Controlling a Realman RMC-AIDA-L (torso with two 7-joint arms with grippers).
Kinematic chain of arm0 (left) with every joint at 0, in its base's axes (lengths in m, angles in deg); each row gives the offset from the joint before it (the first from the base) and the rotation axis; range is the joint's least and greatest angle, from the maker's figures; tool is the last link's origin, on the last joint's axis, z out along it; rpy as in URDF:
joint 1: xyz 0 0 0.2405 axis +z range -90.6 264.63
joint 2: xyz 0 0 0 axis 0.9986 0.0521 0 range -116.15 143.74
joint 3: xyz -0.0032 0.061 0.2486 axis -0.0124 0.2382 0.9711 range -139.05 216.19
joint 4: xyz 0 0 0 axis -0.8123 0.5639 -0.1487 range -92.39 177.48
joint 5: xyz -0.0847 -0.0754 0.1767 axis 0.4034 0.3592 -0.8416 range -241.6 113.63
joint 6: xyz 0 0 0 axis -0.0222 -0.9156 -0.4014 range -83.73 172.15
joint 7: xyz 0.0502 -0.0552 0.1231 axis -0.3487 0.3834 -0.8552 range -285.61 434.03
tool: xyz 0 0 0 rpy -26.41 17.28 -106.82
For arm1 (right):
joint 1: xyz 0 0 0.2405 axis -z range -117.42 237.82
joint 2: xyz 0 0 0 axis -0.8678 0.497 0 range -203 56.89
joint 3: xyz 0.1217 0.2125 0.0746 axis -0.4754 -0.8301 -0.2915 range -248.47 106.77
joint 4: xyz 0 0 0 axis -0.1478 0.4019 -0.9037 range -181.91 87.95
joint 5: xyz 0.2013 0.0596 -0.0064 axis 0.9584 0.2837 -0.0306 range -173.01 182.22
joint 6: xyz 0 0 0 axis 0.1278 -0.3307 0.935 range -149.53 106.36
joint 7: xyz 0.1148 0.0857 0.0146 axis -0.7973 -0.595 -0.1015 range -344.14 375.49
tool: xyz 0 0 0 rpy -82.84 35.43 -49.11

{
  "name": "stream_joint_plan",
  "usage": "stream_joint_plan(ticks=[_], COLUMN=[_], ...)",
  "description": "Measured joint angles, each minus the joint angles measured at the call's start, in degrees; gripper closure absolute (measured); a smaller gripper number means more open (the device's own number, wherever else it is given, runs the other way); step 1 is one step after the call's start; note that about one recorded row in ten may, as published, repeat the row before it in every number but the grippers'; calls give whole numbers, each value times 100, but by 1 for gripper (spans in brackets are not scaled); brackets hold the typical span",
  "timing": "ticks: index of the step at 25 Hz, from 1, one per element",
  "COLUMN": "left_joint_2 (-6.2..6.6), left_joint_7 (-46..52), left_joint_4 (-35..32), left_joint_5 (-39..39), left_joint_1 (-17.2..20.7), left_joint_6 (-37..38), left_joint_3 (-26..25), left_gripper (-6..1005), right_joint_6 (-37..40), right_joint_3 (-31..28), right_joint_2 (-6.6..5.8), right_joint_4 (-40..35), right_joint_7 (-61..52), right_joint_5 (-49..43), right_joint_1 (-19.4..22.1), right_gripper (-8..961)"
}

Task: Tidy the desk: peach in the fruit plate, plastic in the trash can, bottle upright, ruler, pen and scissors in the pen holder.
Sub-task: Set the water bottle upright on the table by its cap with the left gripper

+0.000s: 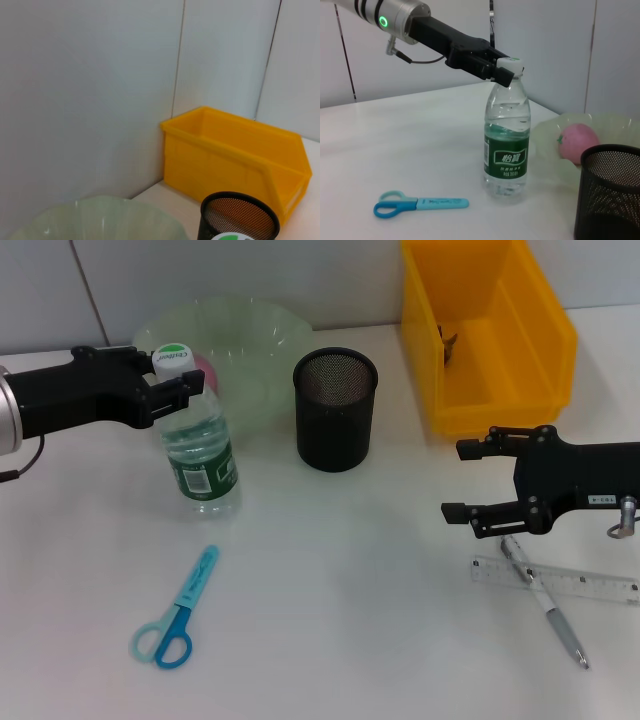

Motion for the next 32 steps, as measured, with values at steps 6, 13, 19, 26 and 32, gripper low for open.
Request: stream_joint_plan(ticks=[6,13,19,26,32], left_joint_2=[8,11,10,3,2], left_joint_7=[-338,-415,-485,-522,-545], left_joint_4=[348,418,499,546,614], left_joint_5=[289,298,318,345,372], left_joint_1=[-14,-25,-26,-28,-27], left_joint_6=[-7,-8,-9,-16,-17], left_joint_3=[-48,-55,-56,-65,-74], left_gripper=[553,553,553,553,553], right_joint_6=[-1,0,0,-8,-10], right_joint_3=[0,0,6,9,9], right_joint_2=[0,0,0,0,0], right_joint_4=[-6,6,5,8,17], right_joint_7=[-5,-9,-9,-9,-9], right_joint_5=[-6,-7,-8,-15,-16], right_joint_1=[-5,-6,-6,-9,-12], right_gripper=[108,108,108,108,108])
